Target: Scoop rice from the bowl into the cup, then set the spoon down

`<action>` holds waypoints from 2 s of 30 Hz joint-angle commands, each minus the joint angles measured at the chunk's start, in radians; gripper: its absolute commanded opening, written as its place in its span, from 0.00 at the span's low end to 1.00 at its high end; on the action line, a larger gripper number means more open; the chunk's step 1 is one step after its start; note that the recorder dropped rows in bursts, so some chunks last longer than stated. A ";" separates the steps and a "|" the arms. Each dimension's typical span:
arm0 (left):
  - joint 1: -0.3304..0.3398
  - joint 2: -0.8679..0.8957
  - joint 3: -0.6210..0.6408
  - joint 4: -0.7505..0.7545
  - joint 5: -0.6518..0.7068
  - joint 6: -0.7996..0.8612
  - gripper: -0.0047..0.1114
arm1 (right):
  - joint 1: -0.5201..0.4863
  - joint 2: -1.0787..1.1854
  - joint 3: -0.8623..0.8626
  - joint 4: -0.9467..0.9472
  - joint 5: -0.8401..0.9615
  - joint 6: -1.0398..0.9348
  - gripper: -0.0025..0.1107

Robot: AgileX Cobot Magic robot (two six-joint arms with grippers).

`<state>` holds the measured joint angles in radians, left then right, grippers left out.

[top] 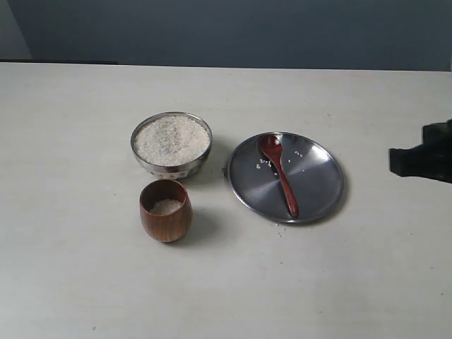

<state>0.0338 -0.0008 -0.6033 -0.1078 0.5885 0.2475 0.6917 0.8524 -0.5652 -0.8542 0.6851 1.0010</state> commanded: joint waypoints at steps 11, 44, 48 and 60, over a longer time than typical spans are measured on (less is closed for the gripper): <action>0.004 0.001 -0.004 -0.002 -0.006 0.000 0.04 | -0.003 -0.299 0.038 0.028 0.347 -0.006 0.02; 0.004 0.001 -0.004 0.007 -0.004 0.000 0.04 | -0.351 -0.707 0.040 0.055 0.303 -0.006 0.02; 0.004 0.001 -0.004 0.007 -0.004 0.000 0.04 | -0.503 -0.848 0.040 0.055 0.303 -0.006 0.02; 0.004 0.001 -0.004 0.007 -0.004 0.000 0.04 | -0.695 -0.852 0.040 0.051 0.312 -0.006 0.02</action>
<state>0.0338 -0.0008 -0.6033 -0.1033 0.5885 0.2475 0.0037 0.0039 -0.5304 -0.7965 1.0053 0.9992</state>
